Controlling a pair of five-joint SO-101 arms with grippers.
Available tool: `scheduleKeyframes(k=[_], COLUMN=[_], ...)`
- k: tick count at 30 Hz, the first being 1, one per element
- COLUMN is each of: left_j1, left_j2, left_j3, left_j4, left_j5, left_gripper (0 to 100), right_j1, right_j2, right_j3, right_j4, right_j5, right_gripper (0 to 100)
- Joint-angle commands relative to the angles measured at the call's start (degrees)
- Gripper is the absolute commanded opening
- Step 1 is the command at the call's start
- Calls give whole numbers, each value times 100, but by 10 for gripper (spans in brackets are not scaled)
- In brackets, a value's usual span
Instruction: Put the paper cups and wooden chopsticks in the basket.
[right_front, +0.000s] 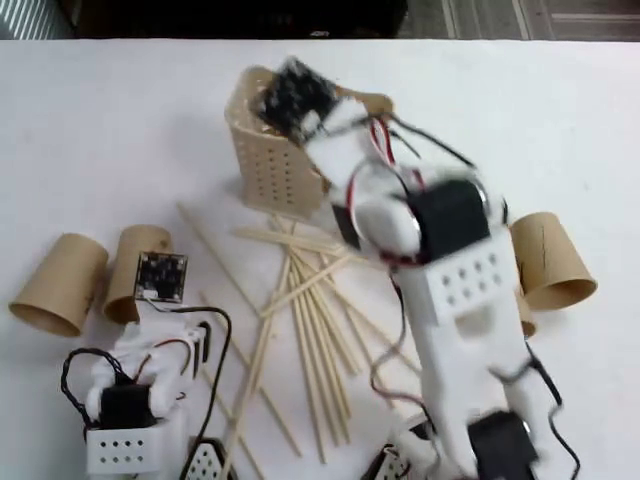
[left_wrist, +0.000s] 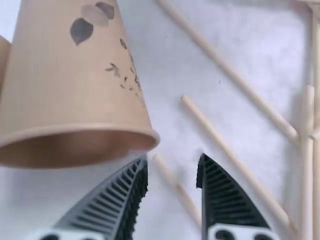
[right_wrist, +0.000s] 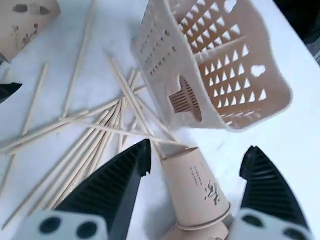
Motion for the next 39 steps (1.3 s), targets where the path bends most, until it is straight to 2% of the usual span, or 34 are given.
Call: scheduleKeyframes(k=[1,8,21,26,32,39], left_j1=[-22,-22,-22,-22,-22,-22], left_j2=[-31,-31,-31,-31,-31,-31], left_j3=[-26,-26,-26,-26,-26,-26], left_j4=[26,26,26,26,26,26], left_j5=[53,53,53,53,53,53], left_gripper=[174,174,174,174,174,174], right_j1=[57,189,1921,1991,1991,1991], right_j2=[-1024,-2563,-4048,-4488,-5015,-4743], right_j3=[826,2435,4932,5723,5890,6338], right_j4=[22,22,-523,-822,-796,-1051], right_j5=[-44,-44,-44,-44,-44,-44], right_gripper=[291,291,291,291,291,291])
